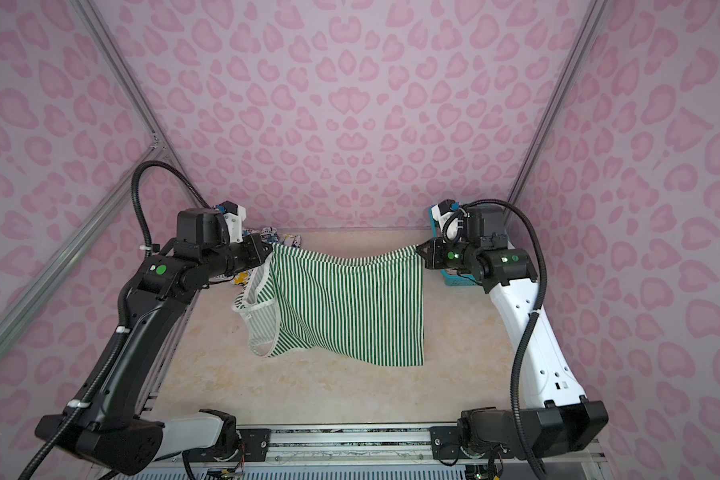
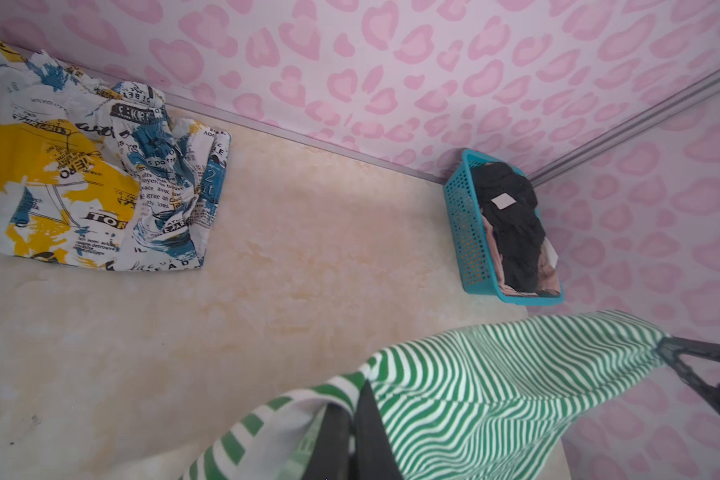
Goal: Fold and stack the mixed laundry pile
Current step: 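Lift the striped shirt by its hem with both grippers and stretch it farther away, then lay the striped shirt back down flat, pulling it toward the robot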
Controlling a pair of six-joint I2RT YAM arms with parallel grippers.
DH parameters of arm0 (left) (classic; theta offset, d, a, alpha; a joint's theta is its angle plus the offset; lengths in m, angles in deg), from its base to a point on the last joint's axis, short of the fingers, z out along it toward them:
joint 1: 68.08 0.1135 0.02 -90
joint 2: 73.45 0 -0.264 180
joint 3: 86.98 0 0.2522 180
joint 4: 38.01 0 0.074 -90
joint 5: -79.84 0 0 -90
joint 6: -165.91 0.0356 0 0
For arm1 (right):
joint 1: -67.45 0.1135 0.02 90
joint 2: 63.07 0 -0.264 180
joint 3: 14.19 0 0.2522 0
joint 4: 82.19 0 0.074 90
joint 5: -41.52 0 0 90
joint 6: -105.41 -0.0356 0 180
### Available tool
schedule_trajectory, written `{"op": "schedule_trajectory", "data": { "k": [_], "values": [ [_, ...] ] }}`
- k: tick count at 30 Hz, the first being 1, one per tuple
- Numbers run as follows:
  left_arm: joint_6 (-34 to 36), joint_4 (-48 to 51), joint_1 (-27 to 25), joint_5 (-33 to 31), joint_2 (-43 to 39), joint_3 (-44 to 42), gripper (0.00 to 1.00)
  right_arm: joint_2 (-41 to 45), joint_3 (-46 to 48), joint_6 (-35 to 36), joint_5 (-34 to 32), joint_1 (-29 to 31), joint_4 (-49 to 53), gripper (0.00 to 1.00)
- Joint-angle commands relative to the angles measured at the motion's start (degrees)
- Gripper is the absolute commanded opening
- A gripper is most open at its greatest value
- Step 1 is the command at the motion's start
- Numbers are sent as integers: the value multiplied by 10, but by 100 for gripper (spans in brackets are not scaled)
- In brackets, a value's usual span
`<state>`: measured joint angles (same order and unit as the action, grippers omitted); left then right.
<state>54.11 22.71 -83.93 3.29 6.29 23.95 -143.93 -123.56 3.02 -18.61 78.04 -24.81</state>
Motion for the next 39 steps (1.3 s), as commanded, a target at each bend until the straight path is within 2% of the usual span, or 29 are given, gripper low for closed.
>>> {"op": "schedule_trajectory", "data": {
  "k": [1,3,5,8,13,18,22,25,27,29,33,39],
  "values": [
    [37,-23,6,-29,53,91,2,-45,-87,6,-8,3,-39,0],
    [48,1,8,-29,74,151,2,-55,-131,8,-8,7,-35,0],
    [54,6,8,-25,70,175,2,-46,-144,12,-9,11,-39,0],
    [69,-16,8,18,33,128,2,-12,-96,24,-12,16,-53,0],
    [63,-50,7,115,-69,-122,2,71,127,32,-37,16,-78,0],
    [-25,-83,2,148,-155,-399,2,140,352,-10,-68,20,-79,0],
    [-107,-100,-27,152,-189,-526,12,177,515,-73,-79,20,-109,0],
    [-143,-99,-46,131,-212,-555,30,185,566,-99,-76,20,-99,7],
    [-148,-85,-46,114,-221,-547,44,188,570,-102,-82,20,-78,16],
    [-140,-58,-46,88,-220,-521,52,193,560,-100,-93,20,-58,27],
    [-128,-45,-46,60,-206,-486,55,194,526,-91,-114,20,-24,39],
    [-132,-115,-46,-22,-133,-491,54,174,518,-86,-135,19,-20,41]
  ]
}}
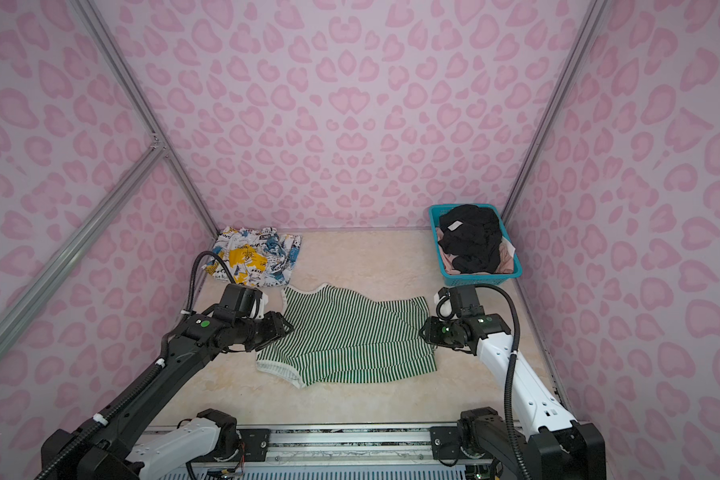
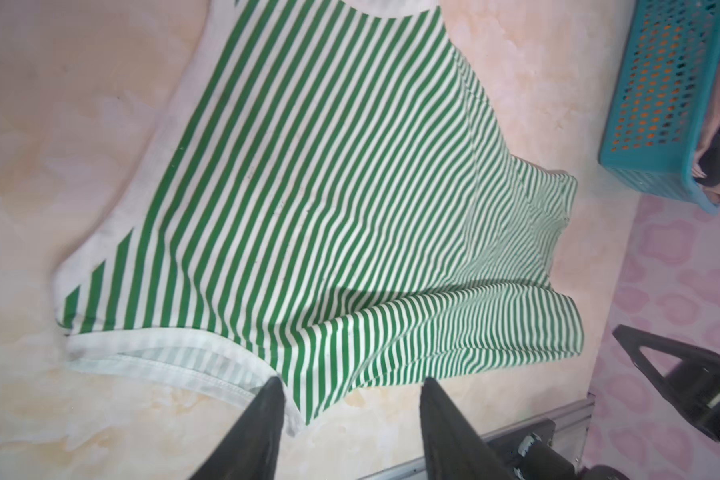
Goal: Fold and stack the mixed laundry pile
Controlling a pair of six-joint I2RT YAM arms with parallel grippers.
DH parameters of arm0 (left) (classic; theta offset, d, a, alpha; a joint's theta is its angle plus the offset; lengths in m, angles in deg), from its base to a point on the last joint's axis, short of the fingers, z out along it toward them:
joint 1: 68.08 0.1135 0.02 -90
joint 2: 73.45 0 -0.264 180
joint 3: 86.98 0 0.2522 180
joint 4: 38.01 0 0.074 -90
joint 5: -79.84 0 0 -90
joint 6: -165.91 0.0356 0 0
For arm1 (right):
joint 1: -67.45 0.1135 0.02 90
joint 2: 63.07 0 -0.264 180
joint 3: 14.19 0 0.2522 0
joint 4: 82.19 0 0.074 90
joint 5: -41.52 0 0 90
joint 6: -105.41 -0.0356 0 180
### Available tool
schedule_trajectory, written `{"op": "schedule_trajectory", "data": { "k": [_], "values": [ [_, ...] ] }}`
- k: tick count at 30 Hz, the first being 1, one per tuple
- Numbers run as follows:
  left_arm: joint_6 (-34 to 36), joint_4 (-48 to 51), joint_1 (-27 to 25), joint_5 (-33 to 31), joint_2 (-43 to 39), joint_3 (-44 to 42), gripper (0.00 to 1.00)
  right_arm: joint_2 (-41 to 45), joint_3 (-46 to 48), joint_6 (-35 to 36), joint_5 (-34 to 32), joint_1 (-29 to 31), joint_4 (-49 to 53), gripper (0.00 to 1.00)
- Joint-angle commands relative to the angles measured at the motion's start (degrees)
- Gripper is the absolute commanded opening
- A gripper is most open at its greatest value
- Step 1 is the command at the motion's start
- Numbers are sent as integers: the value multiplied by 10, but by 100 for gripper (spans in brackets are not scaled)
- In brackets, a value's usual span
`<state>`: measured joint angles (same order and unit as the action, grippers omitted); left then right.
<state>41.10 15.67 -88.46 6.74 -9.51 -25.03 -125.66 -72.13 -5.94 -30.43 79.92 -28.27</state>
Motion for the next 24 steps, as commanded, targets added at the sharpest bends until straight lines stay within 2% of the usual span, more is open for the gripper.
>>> {"op": "schedule_trajectory", "data": {
  "k": [1,6,10,15,18,20,24],
  "values": [
    [-1,-63,1,-59,47,-2,54,-14,6,4,-15,0,16,41],
    [-10,-137,1,-39,149,12,52,-53,23,1,-21,-3,-12,42],
    [-11,-159,2,-31,225,34,49,-108,28,-4,-1,-8,-31,43],
    [-25,-188,16,-20,283,35,48,-122,47,-7,11,-7,-57,44],
    [-37,-199,25,-14,310,34,47,-140,37,-3,32,-7,-50,40],
    [-46,-203,29,-13,318,30,46,-133,31,-1,43,-4,-31,38],
    [-55,-214,35,-13,317,12,46,-69,33,-4,21,8,28,41]
  ]
}}
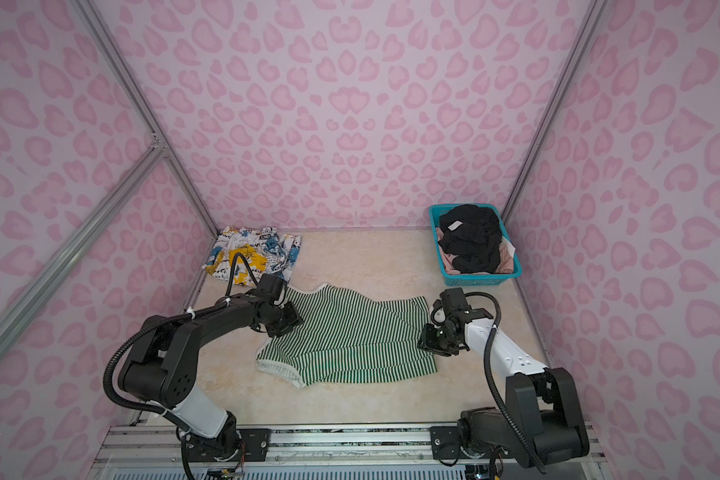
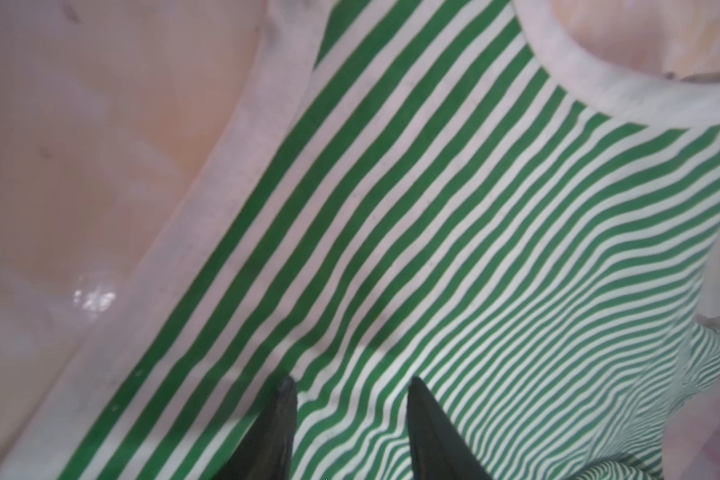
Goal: Fold and stack the mixed laundry pile
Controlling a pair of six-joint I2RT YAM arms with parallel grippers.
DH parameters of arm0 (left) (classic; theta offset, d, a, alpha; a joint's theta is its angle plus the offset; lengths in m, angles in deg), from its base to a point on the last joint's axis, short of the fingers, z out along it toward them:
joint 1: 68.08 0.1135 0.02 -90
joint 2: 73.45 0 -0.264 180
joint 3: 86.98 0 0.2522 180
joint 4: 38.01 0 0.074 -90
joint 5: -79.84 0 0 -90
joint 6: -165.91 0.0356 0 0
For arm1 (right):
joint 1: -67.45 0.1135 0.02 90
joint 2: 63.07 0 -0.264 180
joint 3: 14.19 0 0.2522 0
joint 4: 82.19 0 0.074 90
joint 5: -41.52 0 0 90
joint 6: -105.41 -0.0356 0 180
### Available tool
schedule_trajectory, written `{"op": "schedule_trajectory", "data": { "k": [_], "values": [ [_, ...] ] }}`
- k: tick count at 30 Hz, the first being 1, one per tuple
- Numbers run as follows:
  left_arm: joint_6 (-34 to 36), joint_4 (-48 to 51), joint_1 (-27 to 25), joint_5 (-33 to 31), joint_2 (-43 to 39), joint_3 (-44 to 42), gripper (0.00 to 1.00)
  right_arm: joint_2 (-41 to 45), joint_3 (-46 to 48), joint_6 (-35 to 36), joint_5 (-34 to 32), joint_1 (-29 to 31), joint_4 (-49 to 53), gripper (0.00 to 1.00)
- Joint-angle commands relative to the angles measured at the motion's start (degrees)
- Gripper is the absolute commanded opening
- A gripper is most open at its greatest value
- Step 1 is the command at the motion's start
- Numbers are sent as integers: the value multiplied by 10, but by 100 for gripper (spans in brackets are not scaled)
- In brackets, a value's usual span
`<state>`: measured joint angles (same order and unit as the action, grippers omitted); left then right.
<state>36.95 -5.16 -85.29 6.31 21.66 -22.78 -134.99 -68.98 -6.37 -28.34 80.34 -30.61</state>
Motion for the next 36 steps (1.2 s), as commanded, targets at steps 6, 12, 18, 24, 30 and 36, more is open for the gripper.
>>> {"op": "schedule_trajectory", "data": {
  "k": [6,12,18,24,30,36],
  "values": [
    [-17,-10,7,-8,-5,-28,46,112,57,-48,11,13,65,39],
    [-16,-13,18,-3,-10,-30,46,114,91,-89,4,25,29,31],
    [-13,-19,44,14,-17,-37,46,117,67,-85,3,27,52,4],
    [1,-5,78,26,-32,-30,46,166,0,-82,-1,28,129,0],
    [14,10,110,43,-34,-22,46,206,-38,-108,20,47,191,0],
    [33,33,121,46,-39,-11,46,242,82,-231,-6,164,155,5]
  ]
}}
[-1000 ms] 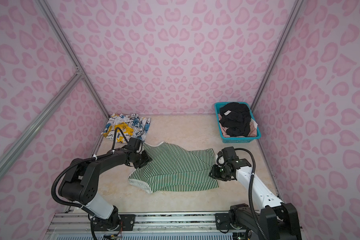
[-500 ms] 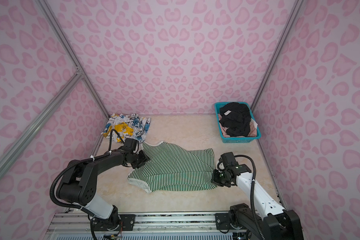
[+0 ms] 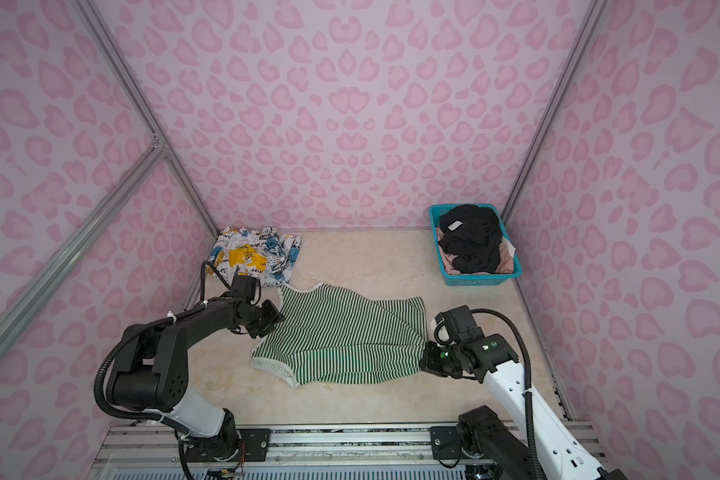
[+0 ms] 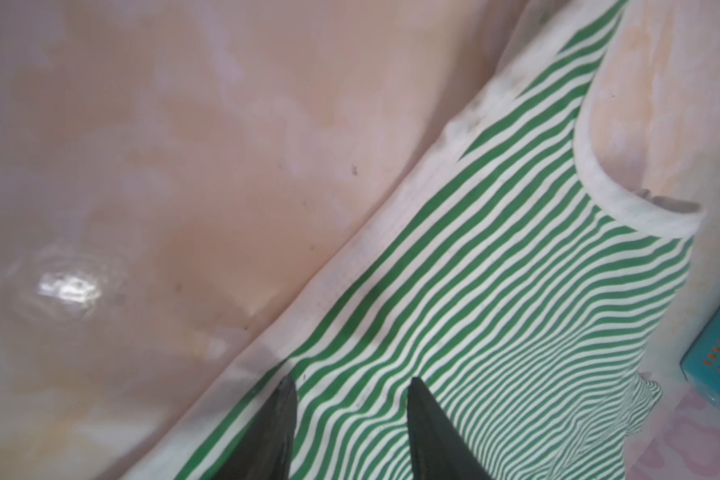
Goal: Fold and stack the mixed laundry pile
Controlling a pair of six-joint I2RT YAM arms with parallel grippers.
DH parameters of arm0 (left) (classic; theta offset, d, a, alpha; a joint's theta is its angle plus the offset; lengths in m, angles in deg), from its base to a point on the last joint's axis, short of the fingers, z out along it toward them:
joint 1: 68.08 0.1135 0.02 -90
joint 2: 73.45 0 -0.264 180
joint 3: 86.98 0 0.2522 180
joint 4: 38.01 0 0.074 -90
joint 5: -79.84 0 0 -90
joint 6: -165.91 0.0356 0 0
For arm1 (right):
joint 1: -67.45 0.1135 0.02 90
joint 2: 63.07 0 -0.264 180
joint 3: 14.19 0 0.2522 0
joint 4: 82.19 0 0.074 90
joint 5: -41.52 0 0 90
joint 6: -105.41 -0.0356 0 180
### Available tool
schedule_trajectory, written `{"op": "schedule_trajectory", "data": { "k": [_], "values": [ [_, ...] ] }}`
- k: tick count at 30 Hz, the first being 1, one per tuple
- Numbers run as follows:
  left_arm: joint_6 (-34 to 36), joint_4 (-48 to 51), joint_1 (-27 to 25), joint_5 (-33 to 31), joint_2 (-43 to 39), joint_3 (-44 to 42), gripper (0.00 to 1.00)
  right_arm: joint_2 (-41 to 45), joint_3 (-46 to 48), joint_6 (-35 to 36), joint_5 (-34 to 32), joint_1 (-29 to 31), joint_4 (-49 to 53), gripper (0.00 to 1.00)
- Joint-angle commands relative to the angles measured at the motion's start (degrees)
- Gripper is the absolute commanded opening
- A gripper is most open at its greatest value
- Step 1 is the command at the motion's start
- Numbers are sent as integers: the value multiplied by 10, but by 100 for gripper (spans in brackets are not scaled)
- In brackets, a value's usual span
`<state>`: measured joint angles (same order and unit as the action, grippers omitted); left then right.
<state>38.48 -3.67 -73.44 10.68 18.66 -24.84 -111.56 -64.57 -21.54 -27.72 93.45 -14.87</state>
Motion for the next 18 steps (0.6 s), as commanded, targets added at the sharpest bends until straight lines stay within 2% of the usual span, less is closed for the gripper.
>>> {"op": "schedule_trajectory", "data": {
  "k": [1,2,4,8,10,12,15,18],
  "values": [
    [21,23,3,3,-10,12,46,13,56,-104,-18,52,-25,15],
    [23,28,4,3,-12,14,46,18,69,-123,-26,64,-40,23],
    [28,38,4,1,-16,19,46,20,64,-127,-55,69,-44,33],
    [45,64,4,-4,-32,35,47,-4,-19,-73,-178,62,-6,46],
    [55,75,4,-5,-39,44,47,-37,-57,-32,-199,34,-14,51],
    [66,90,4,-8,-45,52,47,-77,-70,11,-184,-13,-58,53],
    [78,110,4,-16,-55,59,47,-156,-77,65,-123,-98,-158,53],
    [85,123,4,-21,-69,52,47,-252,-100,106,-78,-151,-239,46]
  ]
}}
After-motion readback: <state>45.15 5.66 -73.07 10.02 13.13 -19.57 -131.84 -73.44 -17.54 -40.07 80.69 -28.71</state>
